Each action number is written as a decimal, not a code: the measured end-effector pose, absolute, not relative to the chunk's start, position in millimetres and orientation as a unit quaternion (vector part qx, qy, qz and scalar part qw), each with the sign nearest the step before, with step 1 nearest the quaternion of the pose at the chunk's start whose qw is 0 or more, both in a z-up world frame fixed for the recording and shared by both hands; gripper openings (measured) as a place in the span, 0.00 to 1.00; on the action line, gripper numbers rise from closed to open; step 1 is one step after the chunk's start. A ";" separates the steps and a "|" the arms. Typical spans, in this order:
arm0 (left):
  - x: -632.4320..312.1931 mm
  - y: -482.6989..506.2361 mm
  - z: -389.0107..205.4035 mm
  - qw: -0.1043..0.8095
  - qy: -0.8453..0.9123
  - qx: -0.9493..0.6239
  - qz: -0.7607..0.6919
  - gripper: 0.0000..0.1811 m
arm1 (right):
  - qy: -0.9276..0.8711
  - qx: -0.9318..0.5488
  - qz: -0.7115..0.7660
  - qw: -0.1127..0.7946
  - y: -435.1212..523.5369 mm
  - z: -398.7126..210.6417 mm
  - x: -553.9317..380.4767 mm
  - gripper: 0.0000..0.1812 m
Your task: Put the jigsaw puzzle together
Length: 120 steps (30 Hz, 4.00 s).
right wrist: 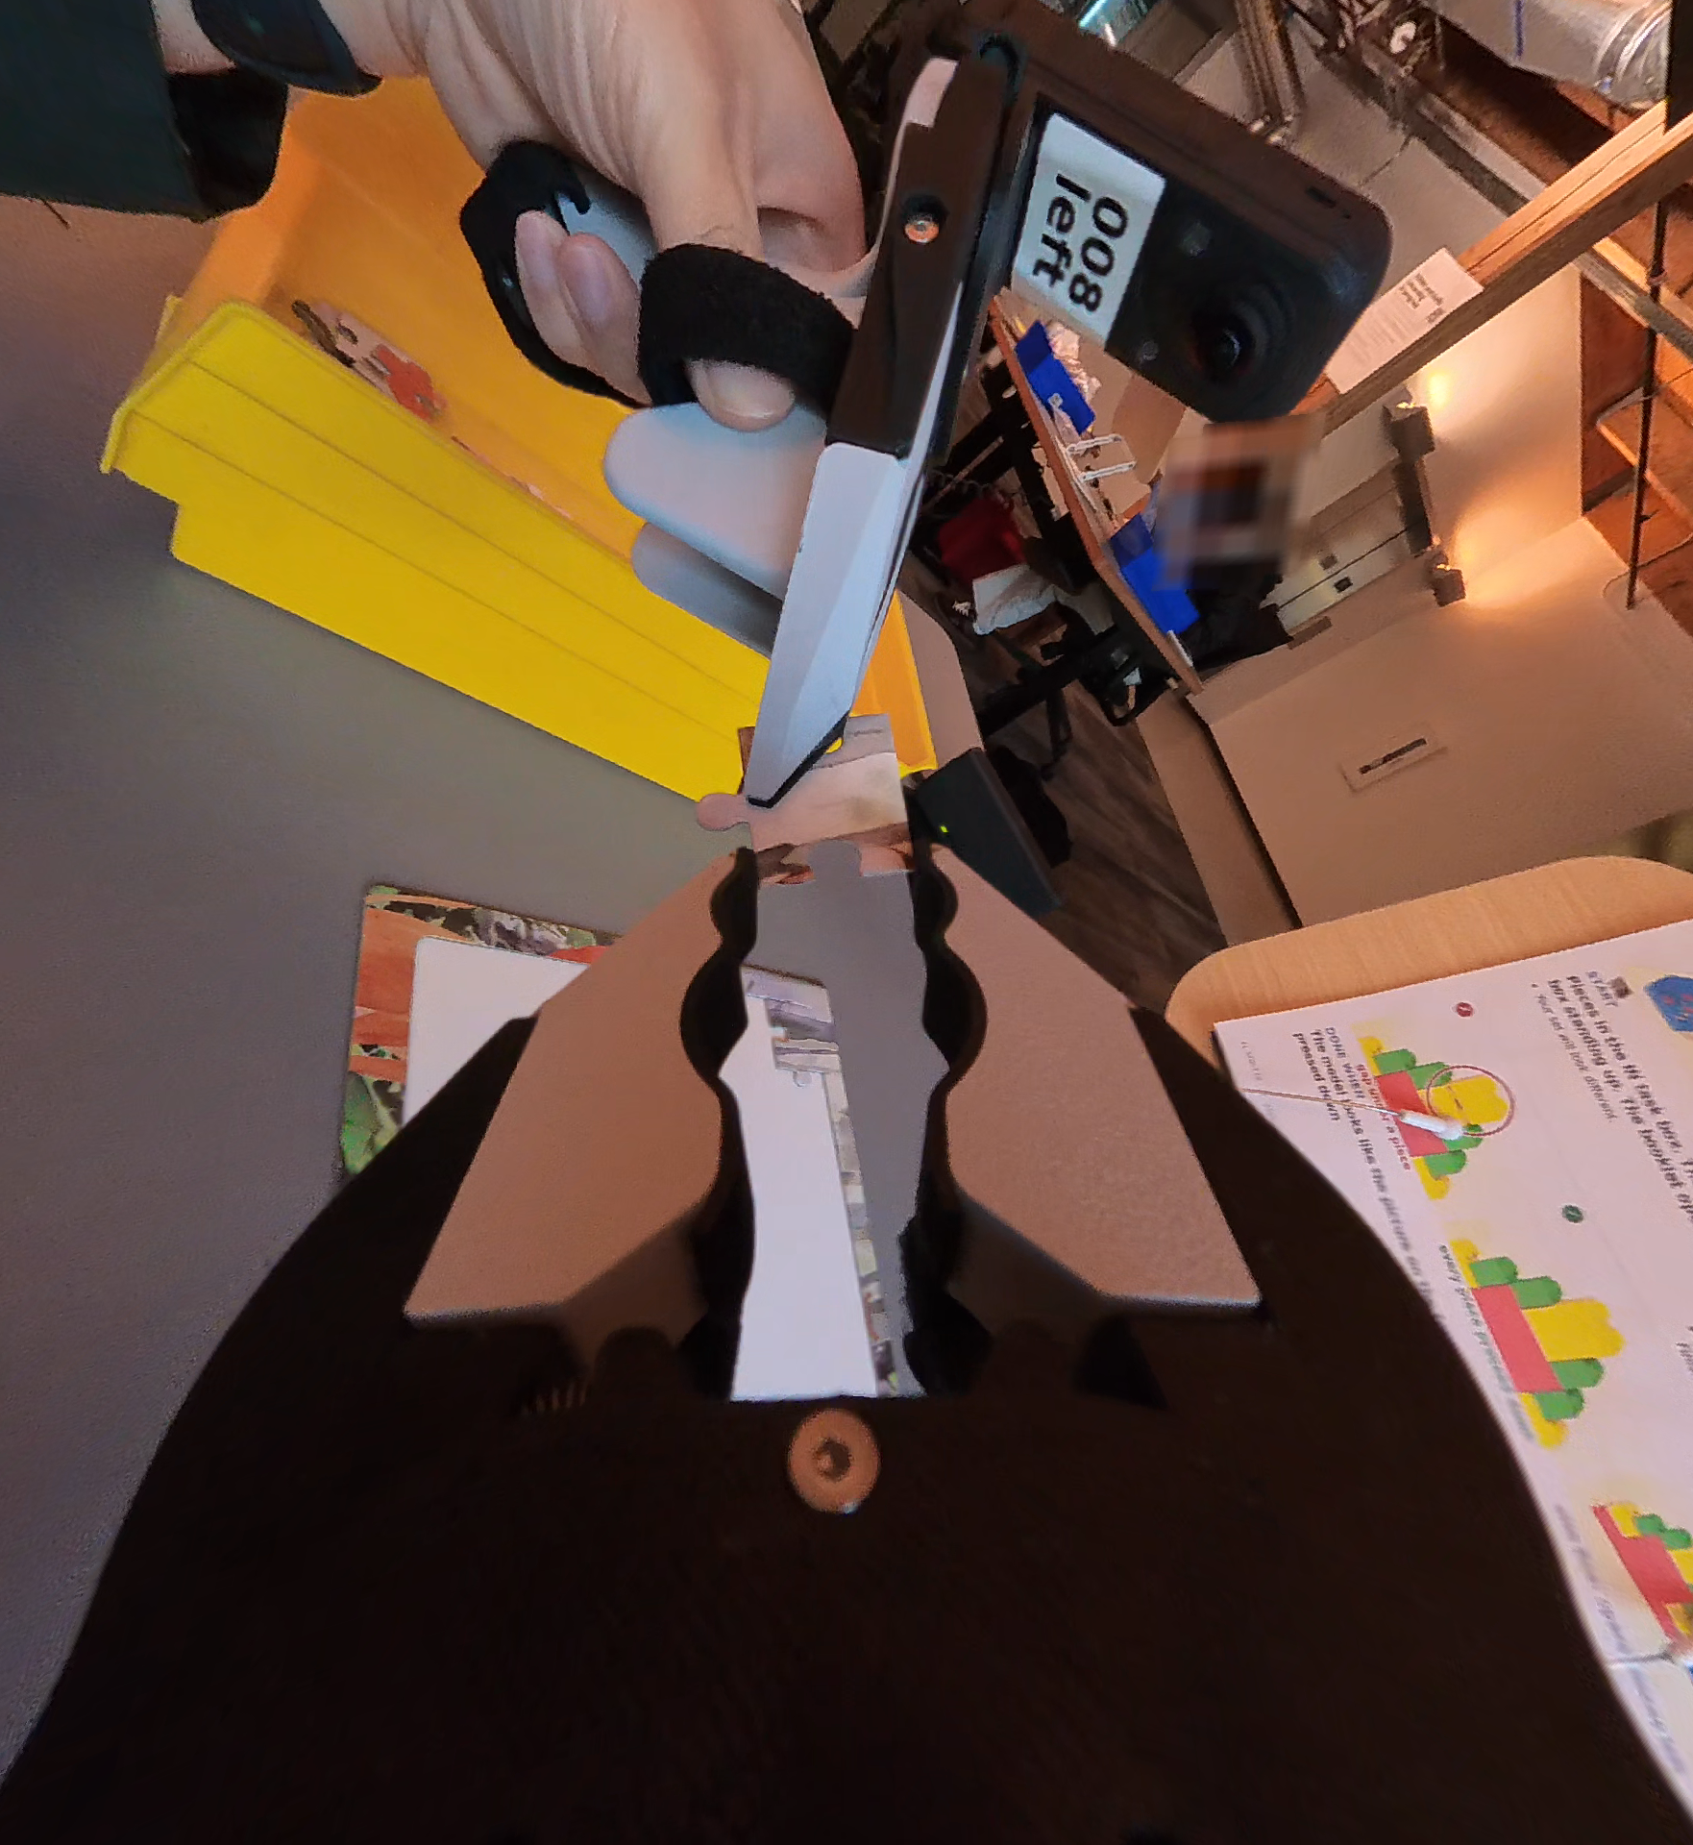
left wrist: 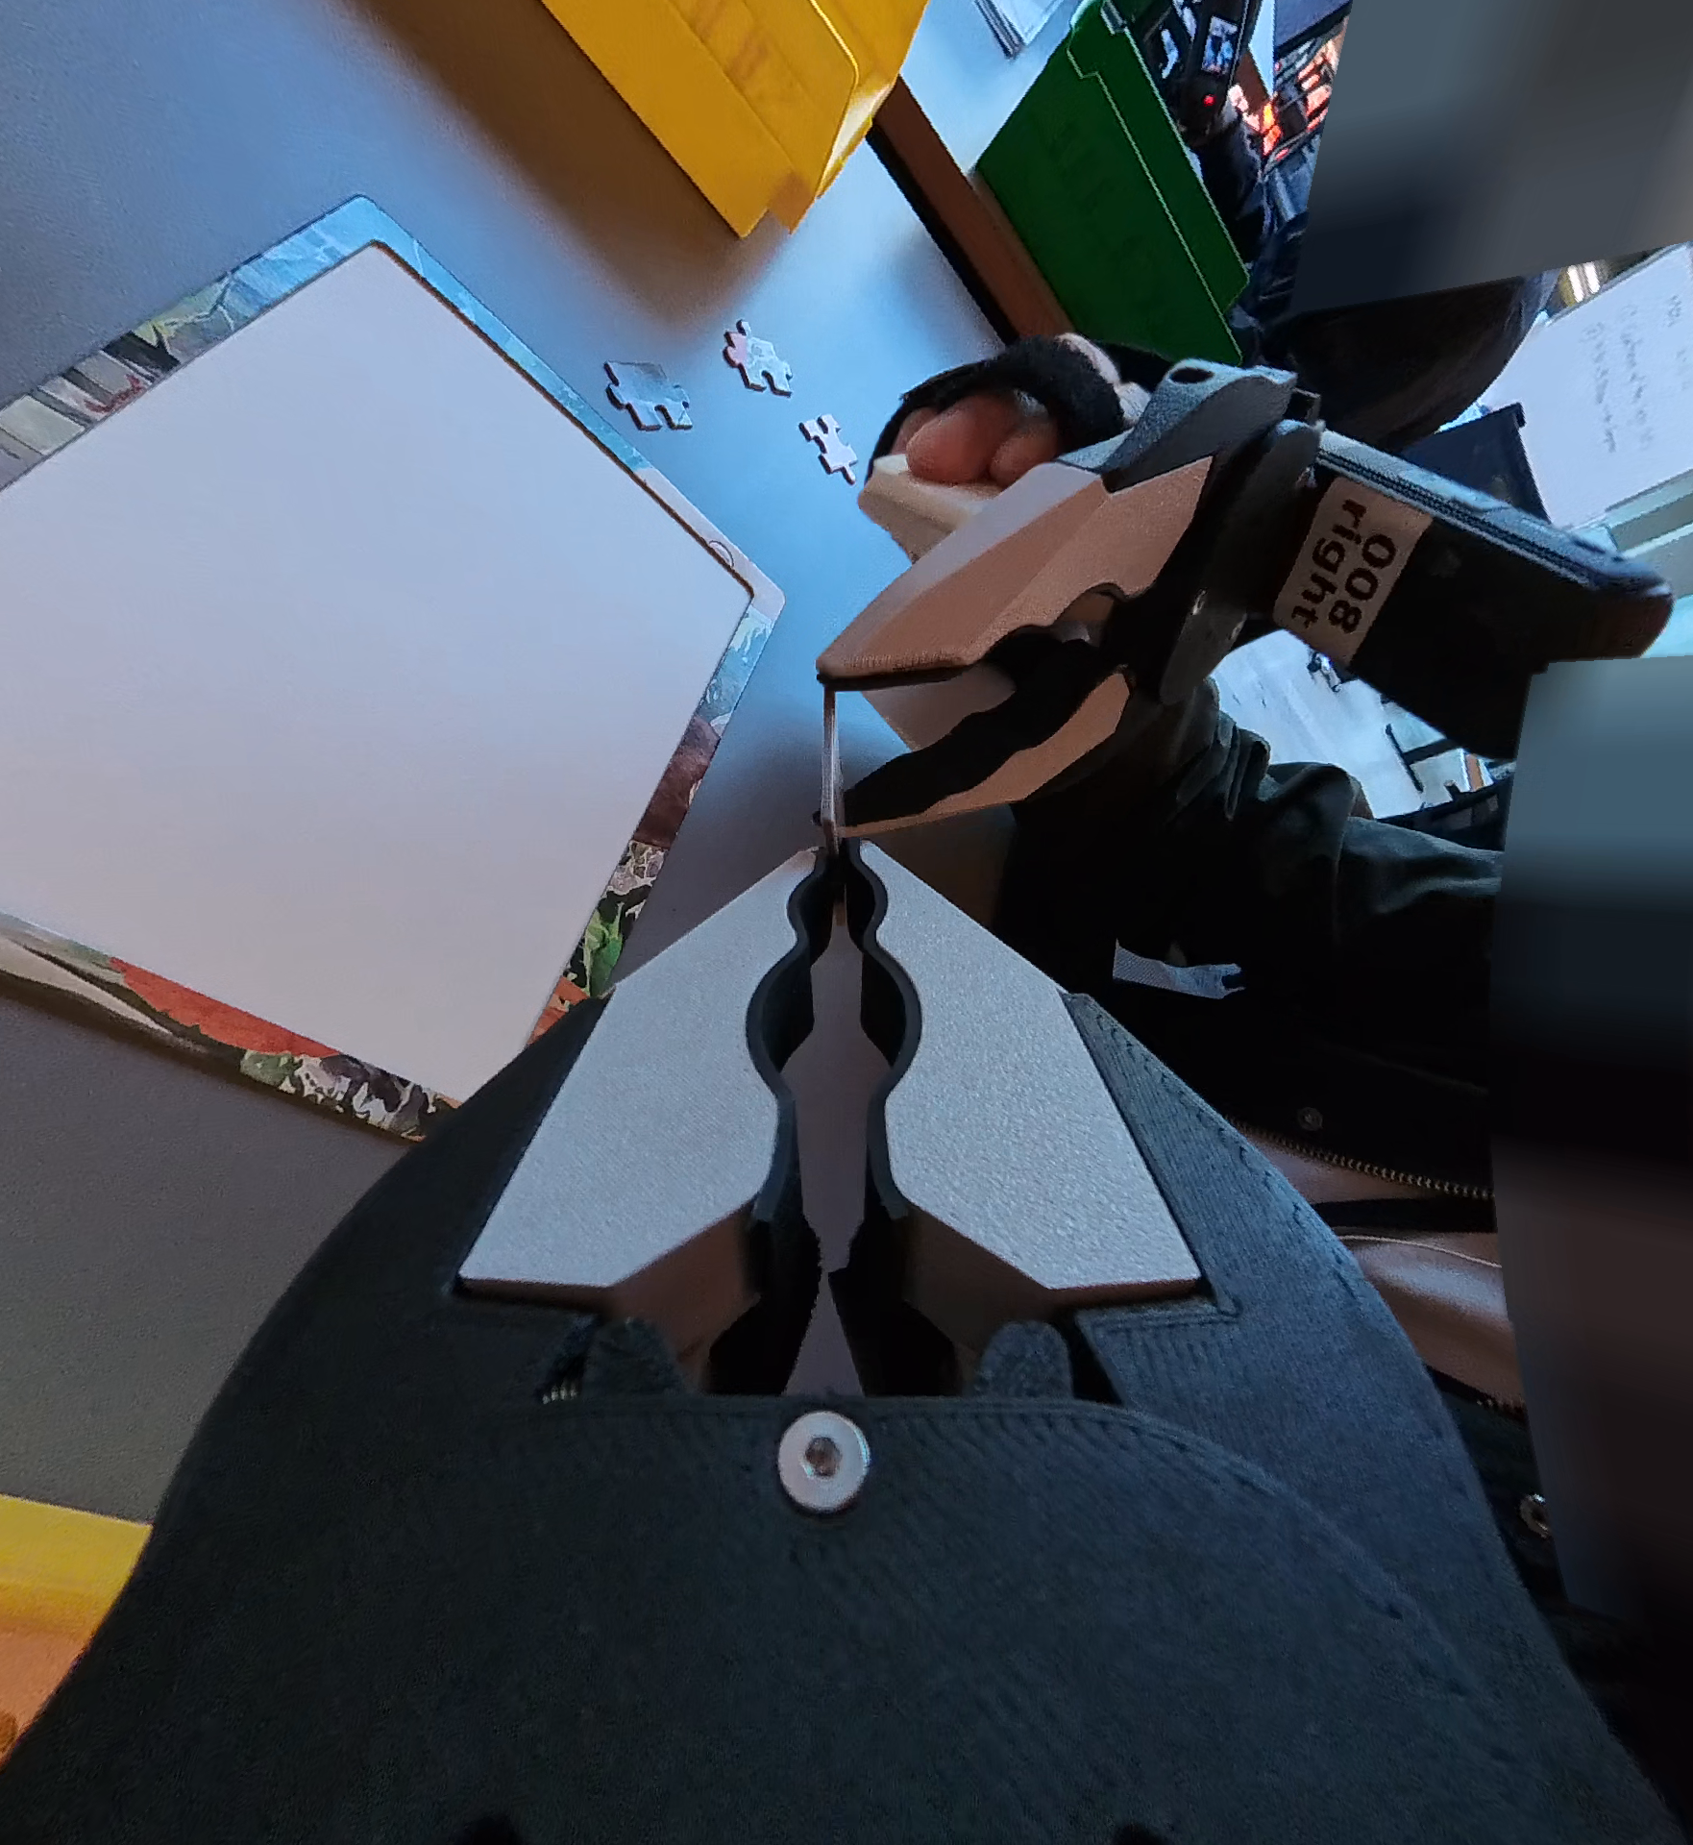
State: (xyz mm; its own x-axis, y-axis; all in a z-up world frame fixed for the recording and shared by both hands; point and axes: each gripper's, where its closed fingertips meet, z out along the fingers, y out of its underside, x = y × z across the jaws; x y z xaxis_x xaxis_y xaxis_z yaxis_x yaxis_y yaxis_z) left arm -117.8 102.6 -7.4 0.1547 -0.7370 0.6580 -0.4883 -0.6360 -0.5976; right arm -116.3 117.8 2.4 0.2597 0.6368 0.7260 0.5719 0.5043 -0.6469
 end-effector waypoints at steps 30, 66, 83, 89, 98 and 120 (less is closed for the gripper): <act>-192.2 167.9 13.8 0.242 0.284 -0.804 -0.463 0.12 | -0.608 -0.740 0.119 0.262 270.0 -158.9 -86.1 0.17; -187.2 165.3 10.8 0.224 0.283 -0.804 -0.472 0.10 | -0.562 -0.752 0.194 0.286 269.1 -161.0 -106.2 0.16; -185.8 163.6 9.6 0.217 0.283 -0.805 -0.474 0.09 | -0.550 -0.752 0.210 0.297 269.6 -152.7 -105.8 0.17; -188.7 165.9 11.3 0.221 0.277 -0.804 -0.478 0.09 | -0.479 -0.740 0.270 0.387 283.9 -100.1 -83.5 0.17; -185.2 165.1 7.5 0.215 0.281 -0.807 -0.473 0.09 | -0.561 -0.740 0.193 0.316 265.5 -152.4 -77.9 0.21; -183.7 166.1 5.4 0.211 0.278 -0.808 -0.475 0.09 | -0.558 -0.749 0.227 0.276 252.8 -161.8 -83.4 0.11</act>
State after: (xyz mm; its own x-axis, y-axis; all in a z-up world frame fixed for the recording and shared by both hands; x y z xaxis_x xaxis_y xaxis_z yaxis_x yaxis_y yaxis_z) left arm -183.7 166.1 5.4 0.3947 -0.6497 0.6497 -0.2499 -0.7564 -0.6045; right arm -83.4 252.8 -161.8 0.2737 0.9613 -0.0324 0.7107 -0.2248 -0.6667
